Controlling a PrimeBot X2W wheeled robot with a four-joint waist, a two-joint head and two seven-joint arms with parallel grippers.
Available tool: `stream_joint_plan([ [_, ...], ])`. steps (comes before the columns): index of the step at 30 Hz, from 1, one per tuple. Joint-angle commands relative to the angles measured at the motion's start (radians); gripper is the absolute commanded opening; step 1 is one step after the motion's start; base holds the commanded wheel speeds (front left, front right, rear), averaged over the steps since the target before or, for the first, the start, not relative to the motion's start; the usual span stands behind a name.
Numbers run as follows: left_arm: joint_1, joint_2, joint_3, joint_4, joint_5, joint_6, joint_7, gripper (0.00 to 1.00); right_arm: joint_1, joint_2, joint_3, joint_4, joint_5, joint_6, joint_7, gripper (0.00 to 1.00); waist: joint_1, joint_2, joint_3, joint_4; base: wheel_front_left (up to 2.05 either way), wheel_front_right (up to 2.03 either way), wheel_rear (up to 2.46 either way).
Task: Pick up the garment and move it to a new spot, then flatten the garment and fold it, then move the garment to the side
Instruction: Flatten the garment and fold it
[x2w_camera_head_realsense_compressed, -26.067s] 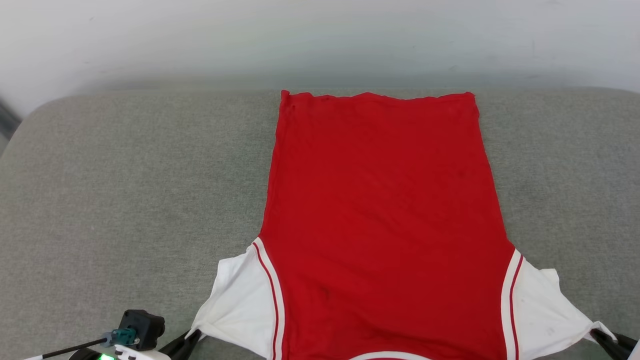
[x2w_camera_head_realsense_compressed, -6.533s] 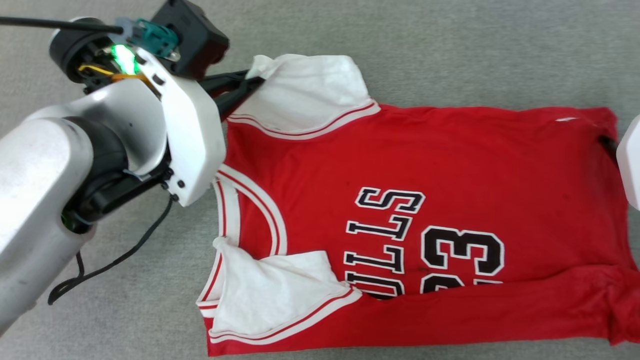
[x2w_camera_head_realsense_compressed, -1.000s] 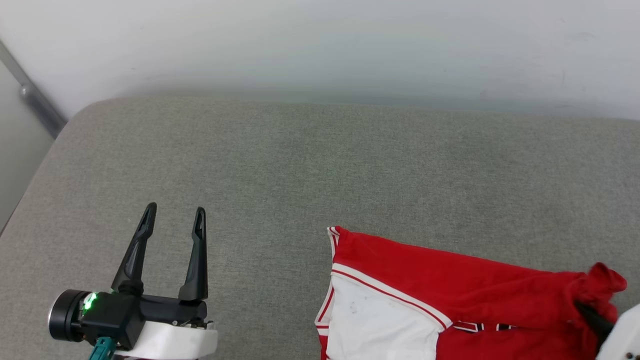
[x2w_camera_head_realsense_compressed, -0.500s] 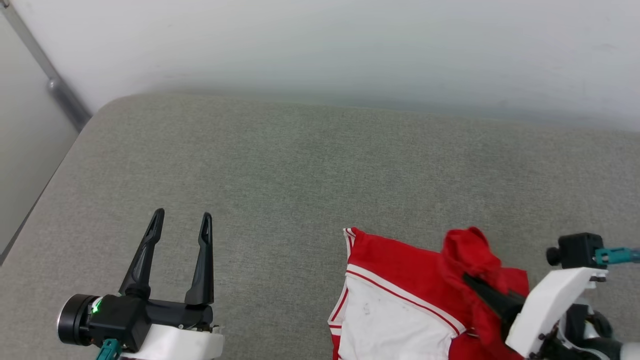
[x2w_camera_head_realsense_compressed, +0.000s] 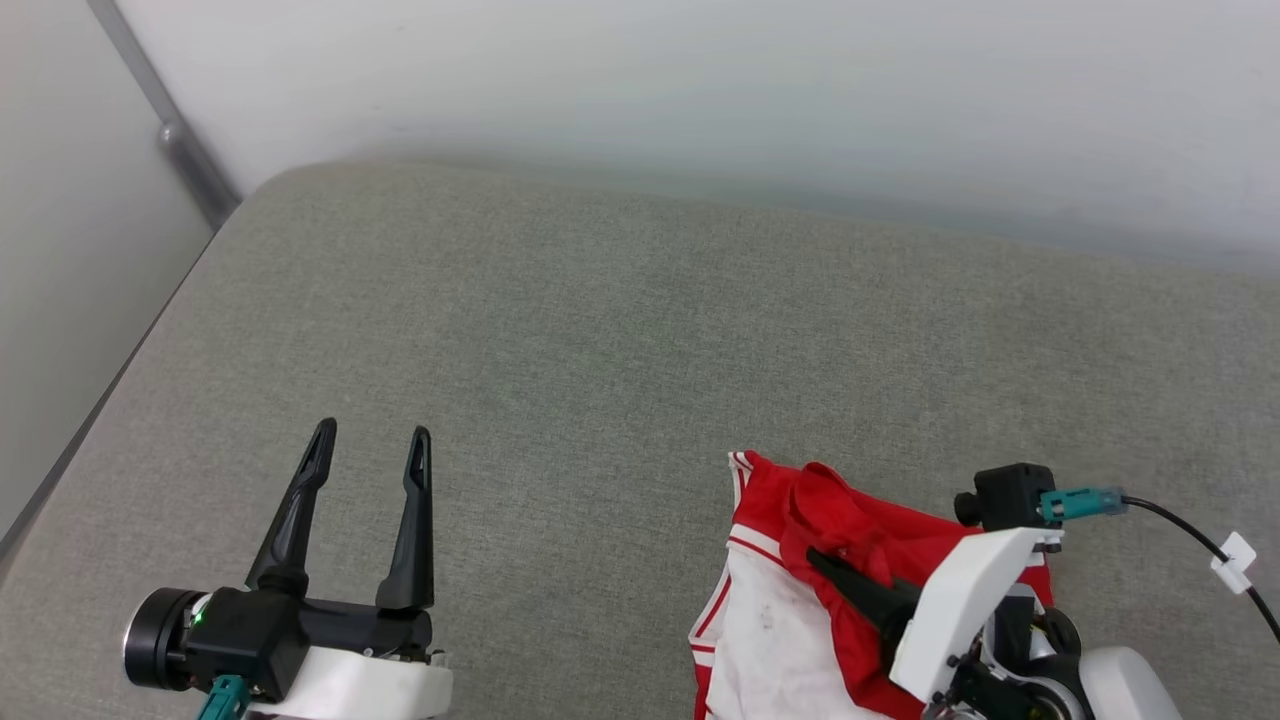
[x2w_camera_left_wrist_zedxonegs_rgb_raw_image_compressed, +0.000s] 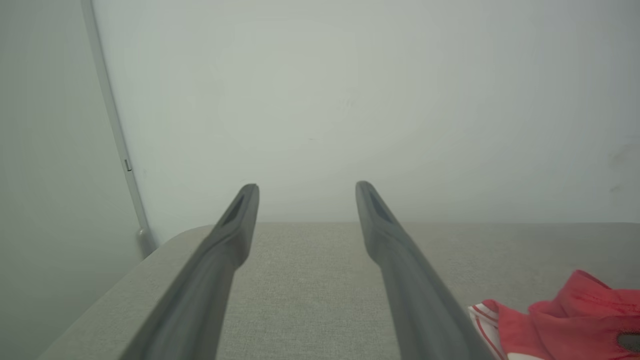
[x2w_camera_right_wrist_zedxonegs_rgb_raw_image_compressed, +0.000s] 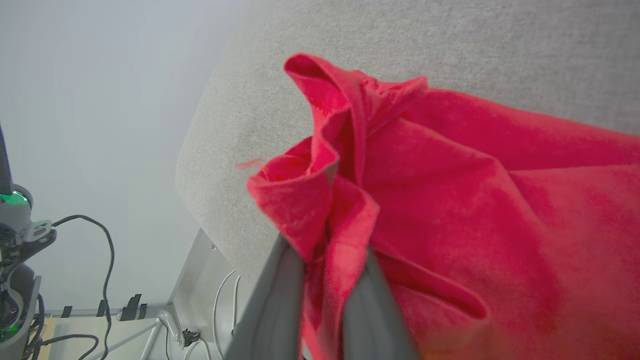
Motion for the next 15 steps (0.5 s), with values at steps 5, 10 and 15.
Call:
stream_joint_plan([
  [5,-0.010,-0.001,0.008,0.001,-0.003,-0.001,-0.002,1.00,-0.041,0.002,0.051,0.057,-0.019,0.000,-0.063,1.00,0.0000,0.0000,0.013,0.011,0.00,0.00,0.00],
  [10,-0.016,-0.002,0.025,0.004,-0.008,-0.001,-0.002,1.00,-0.058,0.001,0.115,0.051,0.003,0.000,-0.083,1.00,0.0000,0.0000,0.009,0.005,0.00,0.00,0.00],
  [15,-0.010,-0.003,0.025,0.005,-0.008,-0.002,-0.002,1.00,-0.080,0.001,0.113,0.023,-0.072,0.000,-0.093,1.00,0.0000,0.0000,-0.008,-0.018,0.00,0.00,0.00],
])
